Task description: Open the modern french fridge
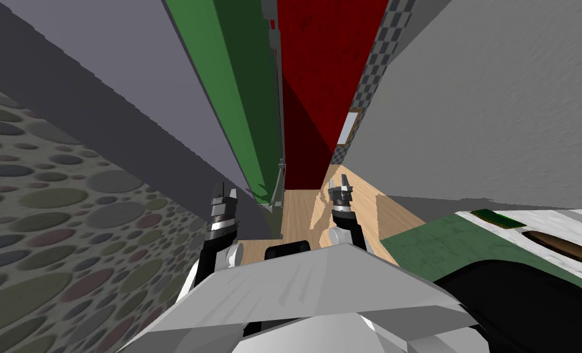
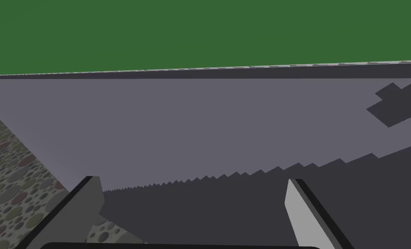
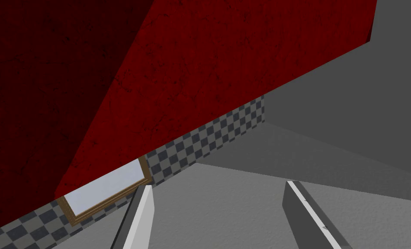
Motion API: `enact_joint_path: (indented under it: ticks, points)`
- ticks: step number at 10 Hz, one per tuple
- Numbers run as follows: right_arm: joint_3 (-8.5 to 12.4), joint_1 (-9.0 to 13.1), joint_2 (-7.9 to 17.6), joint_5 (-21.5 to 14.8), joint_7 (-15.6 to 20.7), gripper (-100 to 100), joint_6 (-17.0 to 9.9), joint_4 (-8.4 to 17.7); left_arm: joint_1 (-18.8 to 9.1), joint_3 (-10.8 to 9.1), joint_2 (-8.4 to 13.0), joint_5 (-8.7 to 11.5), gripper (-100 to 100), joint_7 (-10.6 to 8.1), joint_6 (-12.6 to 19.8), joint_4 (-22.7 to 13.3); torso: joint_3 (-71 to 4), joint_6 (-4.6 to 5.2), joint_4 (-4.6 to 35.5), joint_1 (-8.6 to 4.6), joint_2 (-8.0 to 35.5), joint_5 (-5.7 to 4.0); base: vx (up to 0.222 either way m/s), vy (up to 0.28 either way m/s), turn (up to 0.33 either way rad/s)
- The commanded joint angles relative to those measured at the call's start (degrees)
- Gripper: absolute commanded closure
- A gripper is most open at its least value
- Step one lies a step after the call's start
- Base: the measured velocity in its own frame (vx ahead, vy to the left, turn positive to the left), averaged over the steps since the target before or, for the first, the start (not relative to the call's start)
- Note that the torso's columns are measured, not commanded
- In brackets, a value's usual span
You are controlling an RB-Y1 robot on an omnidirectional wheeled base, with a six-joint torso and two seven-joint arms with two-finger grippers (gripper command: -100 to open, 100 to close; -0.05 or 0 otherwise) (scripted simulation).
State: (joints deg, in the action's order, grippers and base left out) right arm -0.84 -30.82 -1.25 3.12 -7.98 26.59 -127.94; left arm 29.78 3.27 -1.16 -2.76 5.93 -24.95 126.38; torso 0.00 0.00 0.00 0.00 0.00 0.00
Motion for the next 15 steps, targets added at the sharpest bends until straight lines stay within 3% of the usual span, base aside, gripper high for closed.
enact_joint_path:
  ticks: [1, 9, 10, 12, 15]
  points:
    - [0.0, 0.0, 0.0, 0.0, 0.0, 0, 0.0, 0.0, 0.0, 0.00, 0.0, 0.0, 0, 0.00, 0.0, 0.0, -4.7, 0.00, 2.3, 0.00, 2.3, 0.00, 0.000, 0.000, 0.000]
    - [0.0, 0.0, 0.0, 0.0, 0.0, 0, 0.0, 0.0, 0.0, 0.00, 0.0, 0.0, 0, 0.00, 0.0, 0.0, -70.7, 0.00, 35.4, 0.00, 35.4, 0.00, 0.000, 0.000, 0.000]
    - [0.0, 0.0, 0.0, 0.0, 0.0, 0, 0.0, 0.0, -0.1, 0.04, 2.1, 0.0, -100, 0.02, 0.1, -0.4, -79.2, 0.00, 39.6, 0.00, 39.6, 0.00, 0.006, -0.006, -0.007]
    - [0.0, 0.0, 0.0, 0.0, 0.0, 0, 0.0, 0.0, -0.4, 0.13, 4.8, -0.2, -100, 0.08, 0.2, -1.4, -84.3, 0.00, 42.1, -0.01, 42.1, 0.00, 0.000, -0.016, -0.014]
    - [0.0, 0.0, 0.0, 0.0, 0.0, 0, 0.0, 0.0, -1.4, 0.41, 8.3, -0.5, -100, 0.26, 0.7, -4.7, -84.6, 0.00, 42.3, -0.03, 42.3, -0.01, 0.003, -0.032, -0.023]
